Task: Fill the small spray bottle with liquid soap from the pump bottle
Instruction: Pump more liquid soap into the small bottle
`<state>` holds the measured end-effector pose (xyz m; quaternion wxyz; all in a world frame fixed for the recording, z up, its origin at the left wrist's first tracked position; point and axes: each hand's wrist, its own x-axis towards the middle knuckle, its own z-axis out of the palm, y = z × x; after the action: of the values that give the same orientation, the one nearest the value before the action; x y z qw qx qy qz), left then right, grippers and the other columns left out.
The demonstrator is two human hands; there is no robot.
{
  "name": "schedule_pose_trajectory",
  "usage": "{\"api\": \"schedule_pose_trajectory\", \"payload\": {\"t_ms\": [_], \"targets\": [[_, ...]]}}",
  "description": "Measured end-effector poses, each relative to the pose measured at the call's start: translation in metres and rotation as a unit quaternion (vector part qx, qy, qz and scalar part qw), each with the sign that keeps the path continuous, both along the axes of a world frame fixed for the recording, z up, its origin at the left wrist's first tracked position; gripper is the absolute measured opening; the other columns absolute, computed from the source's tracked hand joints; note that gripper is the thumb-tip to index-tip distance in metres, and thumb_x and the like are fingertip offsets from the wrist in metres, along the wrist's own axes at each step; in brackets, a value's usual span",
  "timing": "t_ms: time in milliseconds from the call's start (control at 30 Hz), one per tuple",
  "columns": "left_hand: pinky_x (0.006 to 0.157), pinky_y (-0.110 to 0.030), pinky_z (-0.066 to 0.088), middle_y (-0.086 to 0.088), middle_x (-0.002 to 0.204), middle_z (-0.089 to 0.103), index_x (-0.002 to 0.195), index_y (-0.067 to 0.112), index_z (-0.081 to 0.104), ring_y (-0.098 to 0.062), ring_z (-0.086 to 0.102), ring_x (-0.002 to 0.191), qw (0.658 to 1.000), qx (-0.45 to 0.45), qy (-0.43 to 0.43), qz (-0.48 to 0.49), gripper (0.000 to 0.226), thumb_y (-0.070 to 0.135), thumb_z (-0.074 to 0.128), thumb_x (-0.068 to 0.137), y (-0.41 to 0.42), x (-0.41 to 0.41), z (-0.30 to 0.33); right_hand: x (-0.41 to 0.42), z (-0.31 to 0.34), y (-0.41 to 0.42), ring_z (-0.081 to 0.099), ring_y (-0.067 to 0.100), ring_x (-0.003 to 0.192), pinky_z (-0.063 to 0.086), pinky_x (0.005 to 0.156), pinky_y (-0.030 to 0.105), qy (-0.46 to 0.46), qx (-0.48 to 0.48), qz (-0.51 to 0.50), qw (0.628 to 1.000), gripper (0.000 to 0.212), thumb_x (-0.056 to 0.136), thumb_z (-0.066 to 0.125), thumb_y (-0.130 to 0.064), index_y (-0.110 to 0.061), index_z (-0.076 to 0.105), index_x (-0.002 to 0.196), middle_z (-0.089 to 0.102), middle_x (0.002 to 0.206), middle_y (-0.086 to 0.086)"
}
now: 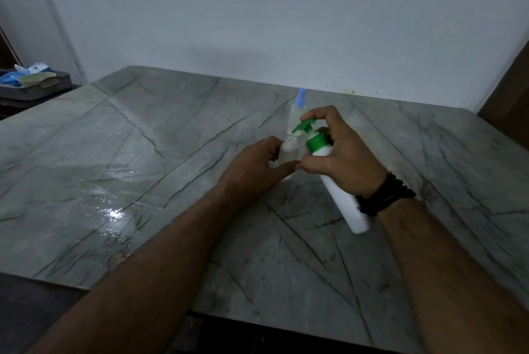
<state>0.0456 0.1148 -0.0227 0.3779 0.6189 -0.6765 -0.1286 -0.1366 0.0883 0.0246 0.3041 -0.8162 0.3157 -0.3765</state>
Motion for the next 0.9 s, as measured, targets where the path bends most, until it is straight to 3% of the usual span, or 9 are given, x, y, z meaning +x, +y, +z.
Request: {"api": "schedule_pose_trajectory", "payload": {"t_ms": [133,267,467,600,700,800,900], "targets": [[0.076,-0.021,0.046,0.006,0.110,0.064,0.116,0.023,0.057,-0.008,0.058,0.093,1.000,-0.006,0.004,-0.005,0.047,0.053,0.066,0.081,-0.001,0.001,-0.002,0.001,0.001,0.000,0.061,0.012,0.073,0.053,0.068,0.030,-0.001,0.008,0.008,1.000,0.064,0.063,0.073,-0.016,-0.020,0.046,0.121,0.062,0.088,-0.005],[0.069,-0.016,0.040,0.013,0.103,0.059,0.115,0.026,0.056,-0.005,0.056,0.090,1.000,-0.004,0.000,0.000,0.047,0.056,0.065,0.080,-0.002,0.001,-0.002,0.000,-0.001,-0.001,0.062,0.015,0.074,0.054,0.069,0.036,-0.017,0.001,0.005,1.000,0.062,0.065,0.073,-0.013,-0.019,0.047,0.121,0.063,0.092,-0.001],[0.073,-0.021,0.044,0.015,0.104,0.061,0.116,0.033,0.055,-0.002,0.056,0.091,1.000,-0.016,-0.011,0.003,0.051,0.065,0.062,0.077,0.000,0.001,-0.004,-0.001,-0.008,-0.009,0.063,0.004,0.076,0.051,0.070,0.020,-0.114,-0.077,-0.088,0.987,0.069,0.066,0.076,-0.022,-0.021,0.045,0.128,0.063,0.102,-0.014],[0.078,-0.023,0.044,0.010,0.117,0.060,0.128,0.031,0.050,-0.004,0.055,0.096,0.999,-0.024,-0.023,0.007,0.064,0.067,0.061,0.076,-0.001,0.001,-0.003,-0.001,-0.014,-0.016,0.064,0.014,0.096,0.056,0.085,0.036,-0.183,-0.142,-0.213,0.949,0.079,0.073,0.085,-0.033,-0.022,0.036,0.136,0.061,0.121,-0.001],[0.072,-0.013,0.037,0.013,0.122,0.055,0.137,0.032,0.040,0.000,0.051,0.096,0.998,-0.051,-0.022,0.010,0.073,0.066,0.063,0.076,0.001,0.000,-0.002,-0.002,-0.019,-0.026,0.057,0.020,0.119,0.047,0.102,0.048,-0.169,-0.164,-0.272,0.933,0.096,0.068,0.088,-0.047,-0.020,0.033,0.141,0.053,0.137,0.002],[0.071,-0.013,0.035,0.013,0.123,0.051,0.144,0.036,0.027,0.001,0.051,0.097,0.996,-0.083,-0.011,0.013,0.080,0.062,0.064,0.078,0.002,0.000,0.000,-0.001,-0.024,-0.034,0.048,0.020,0.127,0.035,0.105,0.037,-0.147,-0.182,-0.311,0.921,0.105,0.065,0.086,-0.054,-0.017,0.031,0.146,0.044,0.142,0.005],[0.075,-0.016,0.040,0.006,0.127,0.048,0.142,0.038,0.031,-0.004,0.052,0.101,0.990,-0.131,-0.041,0.006,0.071,0.057,0.063,0.082,0.004,0.003,0.003,0.001,-0.029,-0.036,0.043,0.023,0.128,0.030,0.100,0.030,-0.134,-0.191,-0.322,0.917,0.106,0.068,0.084,-0.055,-0.019,0.027,0.148,0.039,0.140,0.010]]}}
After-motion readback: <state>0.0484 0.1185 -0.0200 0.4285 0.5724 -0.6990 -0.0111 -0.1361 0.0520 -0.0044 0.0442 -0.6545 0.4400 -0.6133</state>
